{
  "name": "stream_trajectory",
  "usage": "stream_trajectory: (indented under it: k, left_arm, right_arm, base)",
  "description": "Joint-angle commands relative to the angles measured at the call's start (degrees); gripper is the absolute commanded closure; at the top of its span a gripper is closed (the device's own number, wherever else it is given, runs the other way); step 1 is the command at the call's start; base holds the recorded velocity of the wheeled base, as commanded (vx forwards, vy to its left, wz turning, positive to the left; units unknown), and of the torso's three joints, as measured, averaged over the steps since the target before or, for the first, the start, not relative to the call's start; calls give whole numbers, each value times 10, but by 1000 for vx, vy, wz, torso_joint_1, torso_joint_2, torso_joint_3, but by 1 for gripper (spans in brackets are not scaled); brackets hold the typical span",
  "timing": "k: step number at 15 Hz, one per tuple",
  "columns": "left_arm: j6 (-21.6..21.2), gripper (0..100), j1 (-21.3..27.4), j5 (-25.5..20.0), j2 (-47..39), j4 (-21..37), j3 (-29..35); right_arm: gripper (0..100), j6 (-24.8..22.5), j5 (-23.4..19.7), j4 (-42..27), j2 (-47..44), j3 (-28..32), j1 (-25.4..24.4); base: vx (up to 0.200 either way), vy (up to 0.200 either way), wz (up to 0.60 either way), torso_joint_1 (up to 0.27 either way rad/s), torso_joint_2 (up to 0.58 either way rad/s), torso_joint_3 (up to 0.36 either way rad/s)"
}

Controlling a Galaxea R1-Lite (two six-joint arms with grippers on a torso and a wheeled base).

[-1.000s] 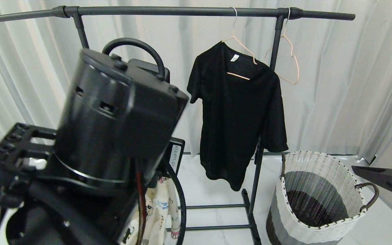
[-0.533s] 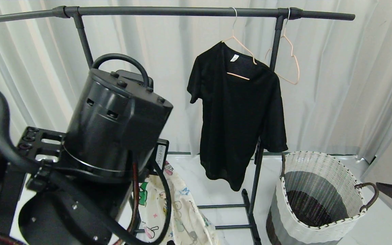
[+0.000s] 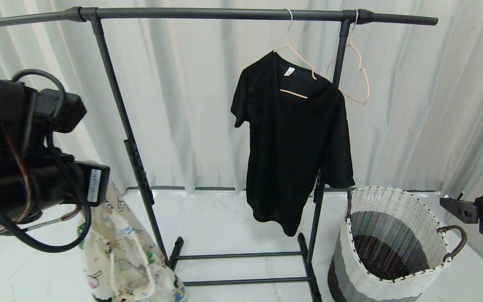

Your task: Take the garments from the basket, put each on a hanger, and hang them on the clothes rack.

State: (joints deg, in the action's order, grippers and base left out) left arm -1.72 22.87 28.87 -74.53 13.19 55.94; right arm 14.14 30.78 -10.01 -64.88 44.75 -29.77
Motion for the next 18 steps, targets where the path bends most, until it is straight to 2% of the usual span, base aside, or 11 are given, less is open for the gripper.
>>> stream_trajectory:
  k: [1,6,12,18]
  left_arm:
    - [-6,100,-60,-16,42,-1,-25]
    - [-4,100,-64,-17,44,-4,-35]
    - [-6,100,-94,-14,69,-20,-54]
    - [-22,100,-96,-16,84,-23,-69]
  right_arm:
    - [0,-1,-8,0,-24,-2,4]
    - [0,0,-17,0,-24,-5,7]
    - [0,-3,-34,2,-21,4,7]
    - [0,-4,-34,2,-20,3,8]
  base:
    - [0,0,0,0,0,0]
    - [0,0,0,90,-262,-171]
    - [0,0,0,177,-453,-280]
    - [0,0,0,213,-486,-282]
